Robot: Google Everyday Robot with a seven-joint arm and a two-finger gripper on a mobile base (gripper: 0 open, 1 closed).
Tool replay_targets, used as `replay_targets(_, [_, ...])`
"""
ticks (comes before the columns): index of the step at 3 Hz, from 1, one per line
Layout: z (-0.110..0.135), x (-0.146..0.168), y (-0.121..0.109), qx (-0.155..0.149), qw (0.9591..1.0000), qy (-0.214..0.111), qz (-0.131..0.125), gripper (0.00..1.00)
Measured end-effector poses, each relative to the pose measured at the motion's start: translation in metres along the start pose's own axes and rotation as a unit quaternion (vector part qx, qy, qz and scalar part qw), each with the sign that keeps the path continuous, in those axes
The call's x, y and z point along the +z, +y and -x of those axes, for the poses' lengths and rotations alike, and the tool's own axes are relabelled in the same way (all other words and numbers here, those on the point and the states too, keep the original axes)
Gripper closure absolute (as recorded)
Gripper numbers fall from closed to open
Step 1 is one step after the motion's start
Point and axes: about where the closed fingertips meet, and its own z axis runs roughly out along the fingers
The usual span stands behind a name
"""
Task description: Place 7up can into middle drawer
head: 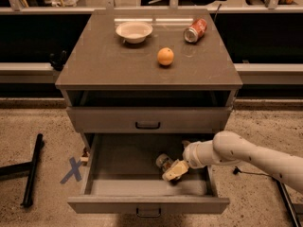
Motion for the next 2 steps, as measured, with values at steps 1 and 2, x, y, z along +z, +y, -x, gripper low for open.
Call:
replay_targets(1, [-0.013, -0.03, -0.001, 0.015, 0.9995, -0.009, -0.027, 0.0])
replay_targets(2, [-0.038, -0.082, 0.0, 0.045, 0.9959, -0.033, -0.071, 0.0])
